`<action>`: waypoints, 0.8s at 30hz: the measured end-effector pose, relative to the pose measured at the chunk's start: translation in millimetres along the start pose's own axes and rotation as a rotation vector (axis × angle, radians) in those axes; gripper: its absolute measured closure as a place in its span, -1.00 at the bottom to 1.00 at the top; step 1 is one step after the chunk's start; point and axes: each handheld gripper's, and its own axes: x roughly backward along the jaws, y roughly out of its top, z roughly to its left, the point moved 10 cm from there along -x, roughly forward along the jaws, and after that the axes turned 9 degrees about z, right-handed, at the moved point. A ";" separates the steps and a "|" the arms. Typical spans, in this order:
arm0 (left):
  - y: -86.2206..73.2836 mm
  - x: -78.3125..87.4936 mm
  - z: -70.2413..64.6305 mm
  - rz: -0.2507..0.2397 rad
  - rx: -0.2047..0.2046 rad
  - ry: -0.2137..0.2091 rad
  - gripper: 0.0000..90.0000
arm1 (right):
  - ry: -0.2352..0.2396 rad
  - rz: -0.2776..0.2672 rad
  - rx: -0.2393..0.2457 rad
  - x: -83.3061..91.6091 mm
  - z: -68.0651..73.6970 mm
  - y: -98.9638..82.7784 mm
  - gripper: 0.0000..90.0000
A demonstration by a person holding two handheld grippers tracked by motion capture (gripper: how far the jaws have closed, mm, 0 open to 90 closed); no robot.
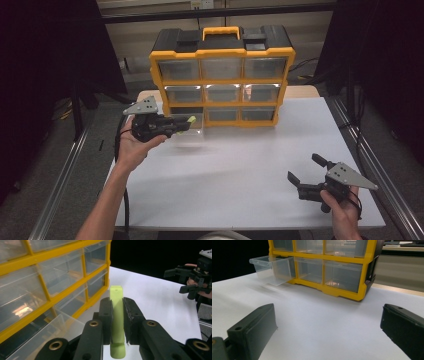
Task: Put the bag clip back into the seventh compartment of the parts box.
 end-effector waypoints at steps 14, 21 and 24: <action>4.3 -4.4 24.4 0.112 -0.008 0.040 0.74 | -0.008 -0.001 0.001 -0.3 -1.6 0.2 -1.00; 6.4 -10.6 36.9 0.170 -0.001 0.058 0.74 | -0.008 -0.001 -0.001 -0.3 -1.8 0.1 -1.00; 6.1 -12.4 43.1 0.192 0.005 0.079 0.74 | -0.008 -0.001 0.000 -0.7 -1.7 0.0 -1.00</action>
